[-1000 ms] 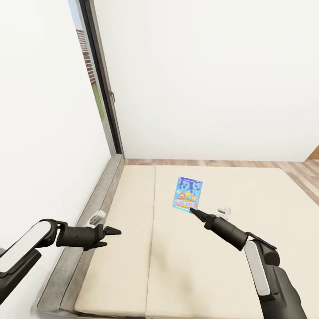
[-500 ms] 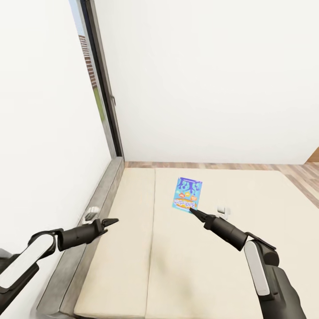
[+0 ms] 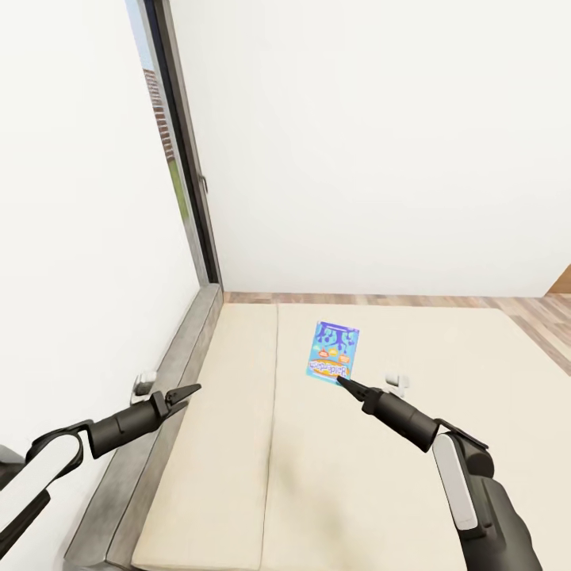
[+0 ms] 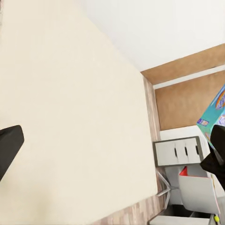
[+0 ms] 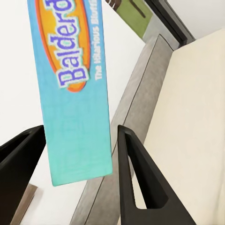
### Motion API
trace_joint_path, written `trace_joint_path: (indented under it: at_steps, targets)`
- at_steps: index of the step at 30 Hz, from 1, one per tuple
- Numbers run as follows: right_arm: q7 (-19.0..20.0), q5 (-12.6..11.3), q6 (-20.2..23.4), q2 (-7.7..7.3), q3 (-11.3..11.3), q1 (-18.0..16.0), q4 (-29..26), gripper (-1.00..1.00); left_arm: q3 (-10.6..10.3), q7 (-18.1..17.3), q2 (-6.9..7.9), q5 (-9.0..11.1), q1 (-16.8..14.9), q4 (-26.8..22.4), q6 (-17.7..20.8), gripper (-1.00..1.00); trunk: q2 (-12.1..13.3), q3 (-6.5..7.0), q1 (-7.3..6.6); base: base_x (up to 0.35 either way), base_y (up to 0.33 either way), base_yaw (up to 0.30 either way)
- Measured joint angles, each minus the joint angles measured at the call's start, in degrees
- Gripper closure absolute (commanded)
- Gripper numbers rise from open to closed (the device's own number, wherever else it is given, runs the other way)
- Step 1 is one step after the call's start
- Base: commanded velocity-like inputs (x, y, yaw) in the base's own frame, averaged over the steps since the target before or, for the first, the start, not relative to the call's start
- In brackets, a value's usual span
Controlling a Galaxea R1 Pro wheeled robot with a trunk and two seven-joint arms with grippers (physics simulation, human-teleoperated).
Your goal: Put all the toys in the child's room - the three board games (two on the bed and one on the table), the two jigsaw puzzles on the table, and the tennis ball on the table - inside the toy box on the table in the child's room.
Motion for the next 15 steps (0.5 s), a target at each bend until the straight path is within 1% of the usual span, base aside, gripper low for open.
trace_joint_path:
  at_steps: [6, 15]
  targets:
    - [0.00, 0.02, -0.15, 0.08, 0.31, 0.00, 0.09, 1.00, 0.01, -0.14, -0.01, -0.02, 0.02, 0.12, 0.02, -1.00, 0.00, 0.01, 0.00, 0.000, 0.000, 0.000]
    - [-0.04, 0.11, -0.24, 0.17, 0.19, 0.00, 0.84, 1.00, 0.02, -0.07, 0.10, -0.01, 0.02, 0.13, 0.12, -1.00, 0.00, 0.01, 0.00, 0.000, 0.000, 0.000]
